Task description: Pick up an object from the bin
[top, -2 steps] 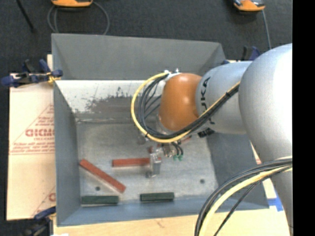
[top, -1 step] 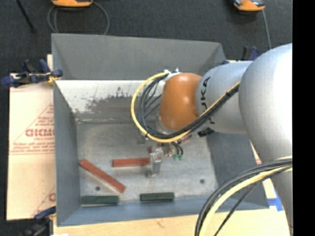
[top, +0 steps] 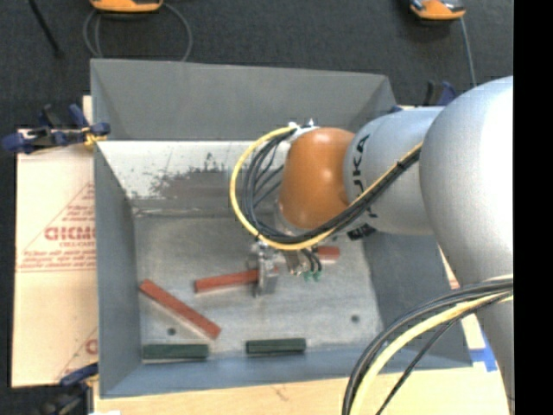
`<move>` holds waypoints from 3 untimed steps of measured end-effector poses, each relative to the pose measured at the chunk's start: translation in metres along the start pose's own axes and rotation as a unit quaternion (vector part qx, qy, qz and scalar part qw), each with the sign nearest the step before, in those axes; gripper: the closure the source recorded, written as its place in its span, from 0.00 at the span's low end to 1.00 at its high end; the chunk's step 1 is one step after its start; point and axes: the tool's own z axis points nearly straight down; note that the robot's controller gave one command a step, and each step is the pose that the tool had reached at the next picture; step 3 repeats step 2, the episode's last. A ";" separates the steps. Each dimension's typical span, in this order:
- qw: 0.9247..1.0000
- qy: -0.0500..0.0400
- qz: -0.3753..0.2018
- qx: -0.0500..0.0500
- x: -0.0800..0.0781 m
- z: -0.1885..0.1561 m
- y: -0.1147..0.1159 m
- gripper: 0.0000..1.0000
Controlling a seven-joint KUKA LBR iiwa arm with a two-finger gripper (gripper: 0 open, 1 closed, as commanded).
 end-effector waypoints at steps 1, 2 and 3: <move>1.000 -0.003 0.000 0.001 -0.003 -0.075 -0.001 1.00; 1.000 -0.003 0.000 0.001 -0.005 -0.132 -0.002 1.00; 1.000 -0.003 0.000 0.001 -0.005 -0.132 -0.002 1.00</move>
Offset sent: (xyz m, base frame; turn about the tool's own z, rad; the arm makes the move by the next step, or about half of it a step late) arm 0.0001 -0.0001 0.0694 0.0000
